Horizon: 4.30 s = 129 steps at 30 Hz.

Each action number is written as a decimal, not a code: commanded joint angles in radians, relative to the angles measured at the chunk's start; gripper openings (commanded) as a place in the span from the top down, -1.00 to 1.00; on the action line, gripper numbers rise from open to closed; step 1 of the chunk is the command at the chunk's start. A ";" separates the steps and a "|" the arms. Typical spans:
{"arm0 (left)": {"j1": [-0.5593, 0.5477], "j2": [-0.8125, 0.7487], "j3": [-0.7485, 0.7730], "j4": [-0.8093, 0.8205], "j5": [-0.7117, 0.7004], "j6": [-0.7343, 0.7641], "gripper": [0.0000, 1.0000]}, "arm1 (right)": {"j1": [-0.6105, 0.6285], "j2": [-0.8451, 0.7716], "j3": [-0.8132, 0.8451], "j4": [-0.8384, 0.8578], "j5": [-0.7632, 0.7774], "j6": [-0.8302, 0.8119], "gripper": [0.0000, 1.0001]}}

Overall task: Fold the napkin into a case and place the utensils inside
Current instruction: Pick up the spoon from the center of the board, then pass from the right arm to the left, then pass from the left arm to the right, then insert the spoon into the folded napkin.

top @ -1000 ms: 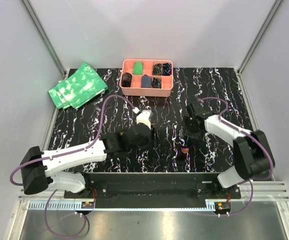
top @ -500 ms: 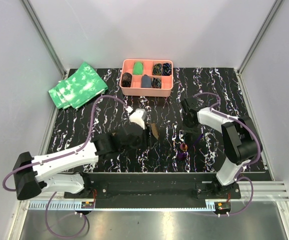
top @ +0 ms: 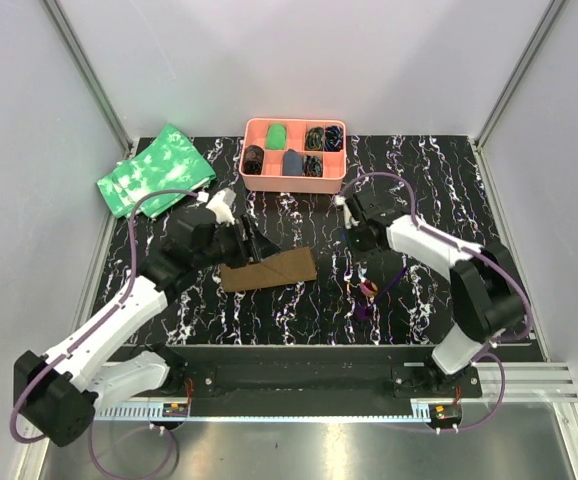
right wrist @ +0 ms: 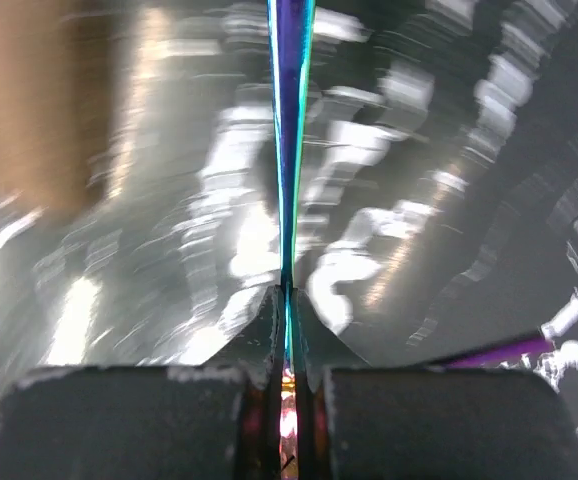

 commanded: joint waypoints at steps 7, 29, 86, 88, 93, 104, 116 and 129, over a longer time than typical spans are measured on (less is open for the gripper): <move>0.180 0.155 -0.031 0.181 0.550 -0.038 -0.42 | 0.231 -0.156 0.131 -0.084 -0.387 -0.395 1.00; 0.193 0.281 -0.102 0.433 0.598 -0.183 0.38 | 0.317 -0.213 0.120 -0.042 -0.483 -0.402 1.00; 0.257 0.013 -0.128 0.077 -0.027 0.019 0.01 | -0.100 -0.282 -0.236 0.450 -0.550 0.446 1.00; 0.265 0.017 -0.074 -0.036 -0.170 0.092 -0.06 | -0.117 -0.264 -0.199 0.341 -0.516 0.400 1.00; 0.265 0.049 -0.086 -0.030 -0.191 0.077 0.37 | -0.144 -0.235 -0.130 0.221 -0.436 0.256 1.00; 0.265 0.238 -0.148 0.091 -0.174 0.067 0.92 | -0.166 -0.092 0.008 0.123 -0.498 0.001 1.00; 0.265 0.261 -0.221 0.142 -0.257 0.033 1.00 | -0.164 0.009 0.068 0.093 -0.579 -0.062 1.00; 0.265 0.275 -0.249 0.185 -0.252 0.024 1.00 | -0.121 0.115 0.154 0.106 -0.593 -0.060 1.00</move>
